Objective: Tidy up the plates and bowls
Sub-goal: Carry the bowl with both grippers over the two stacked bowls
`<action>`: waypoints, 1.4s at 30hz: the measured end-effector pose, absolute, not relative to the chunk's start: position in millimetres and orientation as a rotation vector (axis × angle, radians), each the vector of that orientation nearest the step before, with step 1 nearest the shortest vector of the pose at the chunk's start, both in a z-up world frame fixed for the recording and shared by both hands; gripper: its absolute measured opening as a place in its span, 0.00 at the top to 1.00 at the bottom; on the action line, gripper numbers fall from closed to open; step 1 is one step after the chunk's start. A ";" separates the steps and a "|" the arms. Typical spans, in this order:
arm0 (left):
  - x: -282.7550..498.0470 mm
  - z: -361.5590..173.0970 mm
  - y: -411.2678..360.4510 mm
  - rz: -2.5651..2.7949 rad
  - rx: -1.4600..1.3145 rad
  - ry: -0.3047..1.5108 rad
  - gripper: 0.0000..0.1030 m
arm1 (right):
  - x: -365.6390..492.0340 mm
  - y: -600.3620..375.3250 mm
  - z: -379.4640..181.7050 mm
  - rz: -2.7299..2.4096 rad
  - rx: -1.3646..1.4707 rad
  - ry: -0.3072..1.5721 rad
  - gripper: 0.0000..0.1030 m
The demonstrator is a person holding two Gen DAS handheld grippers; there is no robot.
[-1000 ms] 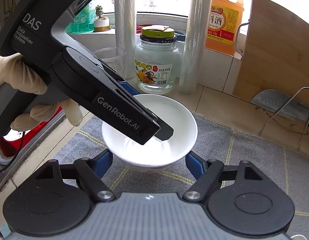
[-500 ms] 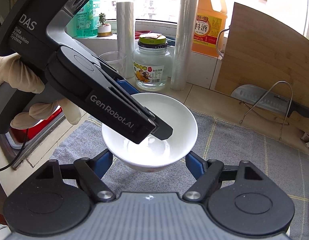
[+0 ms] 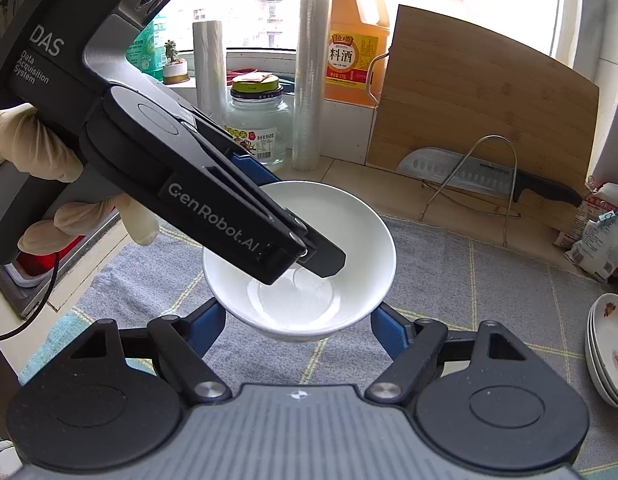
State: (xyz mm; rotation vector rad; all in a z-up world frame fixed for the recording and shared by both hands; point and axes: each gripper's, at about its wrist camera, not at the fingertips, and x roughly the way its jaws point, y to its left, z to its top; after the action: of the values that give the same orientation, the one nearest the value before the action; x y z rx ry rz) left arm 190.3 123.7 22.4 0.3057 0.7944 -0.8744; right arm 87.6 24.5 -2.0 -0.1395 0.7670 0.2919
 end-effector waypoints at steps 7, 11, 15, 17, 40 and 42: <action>180.4 25.7 91.9 -0.935 0.328 0.782 0.37 | 71.9 -1.9 1.8 0.231 -0.127 0.762 0.19; 174.9 26.7 74.0 -0.972 0.345 0.772 0.37 | 62.5 -17.2 4.4 0.193 -0.117 0.761 0.19; 170.4 25.6 55.9 -1.008 0.363 0.769 0.37 | 55.1 -31.8 6.9 0.157 -0.105 0.762 0.19; 168.6 24.5 47.8 -1.024 0.367 0.770 0.37 | 51.2 -37.8 7.2 0.138 -0.100 0.764 0.19; 165.0 -7.2 9.4 -1.072 0.402 0.842 0.37 | 41.3 -74.4 -14.4 0.096 -0.031 0.840 0.19; 165.7 -9.1 9.4 -1.070 0.403 0.845 0.37 | 42.3 -74.7 -14.6 0.100 -0.027 0.843 0.19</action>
State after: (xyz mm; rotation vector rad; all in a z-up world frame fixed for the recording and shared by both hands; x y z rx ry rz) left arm 165.7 9.4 -9.1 0.4031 0.8446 -1.0701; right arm 42.3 -74.7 -14.6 -0.0273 0.8429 0.1001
